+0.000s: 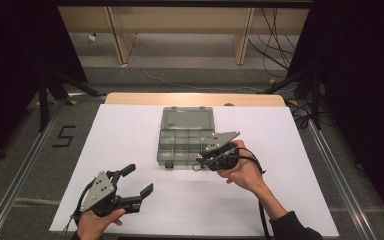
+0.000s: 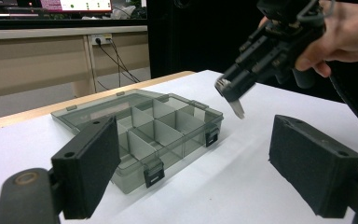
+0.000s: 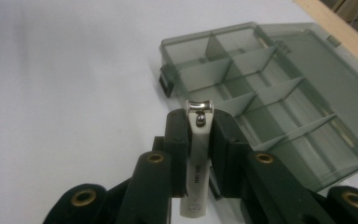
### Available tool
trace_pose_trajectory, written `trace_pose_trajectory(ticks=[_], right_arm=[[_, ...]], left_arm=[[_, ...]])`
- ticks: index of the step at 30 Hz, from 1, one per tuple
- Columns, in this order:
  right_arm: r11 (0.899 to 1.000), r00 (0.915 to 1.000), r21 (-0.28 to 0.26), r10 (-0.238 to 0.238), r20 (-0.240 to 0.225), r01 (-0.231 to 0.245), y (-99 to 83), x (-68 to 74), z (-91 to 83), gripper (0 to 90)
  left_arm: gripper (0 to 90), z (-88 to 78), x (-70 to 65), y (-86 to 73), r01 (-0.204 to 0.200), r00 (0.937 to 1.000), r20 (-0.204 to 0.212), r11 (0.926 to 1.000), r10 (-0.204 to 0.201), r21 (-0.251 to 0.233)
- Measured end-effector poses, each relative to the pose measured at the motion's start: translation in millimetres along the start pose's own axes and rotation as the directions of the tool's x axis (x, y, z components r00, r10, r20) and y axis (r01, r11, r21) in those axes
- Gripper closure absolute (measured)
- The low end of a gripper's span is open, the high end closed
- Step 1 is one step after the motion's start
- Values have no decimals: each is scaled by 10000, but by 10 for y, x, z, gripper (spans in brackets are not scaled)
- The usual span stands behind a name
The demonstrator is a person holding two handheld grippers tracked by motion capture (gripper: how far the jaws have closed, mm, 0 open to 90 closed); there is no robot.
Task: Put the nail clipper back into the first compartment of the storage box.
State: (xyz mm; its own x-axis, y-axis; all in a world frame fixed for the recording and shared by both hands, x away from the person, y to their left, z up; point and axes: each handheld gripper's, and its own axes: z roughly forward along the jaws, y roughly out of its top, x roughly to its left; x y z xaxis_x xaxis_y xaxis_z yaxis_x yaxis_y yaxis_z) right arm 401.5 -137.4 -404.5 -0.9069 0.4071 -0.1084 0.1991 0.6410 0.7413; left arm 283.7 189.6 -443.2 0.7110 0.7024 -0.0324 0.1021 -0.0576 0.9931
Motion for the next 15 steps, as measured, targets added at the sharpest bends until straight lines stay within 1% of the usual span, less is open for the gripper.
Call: trace_pose_trajectory(ticks=[2,5,9,10,11,13,15], right_arm=[[10000,10000,-61,1,26,0,53,-39,0,777],[9995,9999,-310,59,133,-55,130,-93,18,776],[9984,9993,-552,135,341,-116,229,-154,60,776],[9983,9994,-561,192,299,-175,253,-166,71,777],[9981,9992,-582,214,331,-194,276,-176,87,777],[9980,9991,-584,241,343,-220,321,-197,119,776],[9983,9992,-537,247,303,-231,366,-216,155,777]], left_arm=[[158,-1,-1,0,-15,10000,4,10000,15,4],[158,-2,1,0,0,10000,4,10000,0,2],[158,-2,2,0,9,10000,14,10000,-9,1],[158,-2,-1,-2,42,10000,11,10000,-42,11],[158,10,-2,-8,120,9999,92,9999,-119,-116],[158,11,-2,-10,123,9999,94,9999,-122,-104],[158,1,-2,-6,87,10000,8,10000,-87,37]])
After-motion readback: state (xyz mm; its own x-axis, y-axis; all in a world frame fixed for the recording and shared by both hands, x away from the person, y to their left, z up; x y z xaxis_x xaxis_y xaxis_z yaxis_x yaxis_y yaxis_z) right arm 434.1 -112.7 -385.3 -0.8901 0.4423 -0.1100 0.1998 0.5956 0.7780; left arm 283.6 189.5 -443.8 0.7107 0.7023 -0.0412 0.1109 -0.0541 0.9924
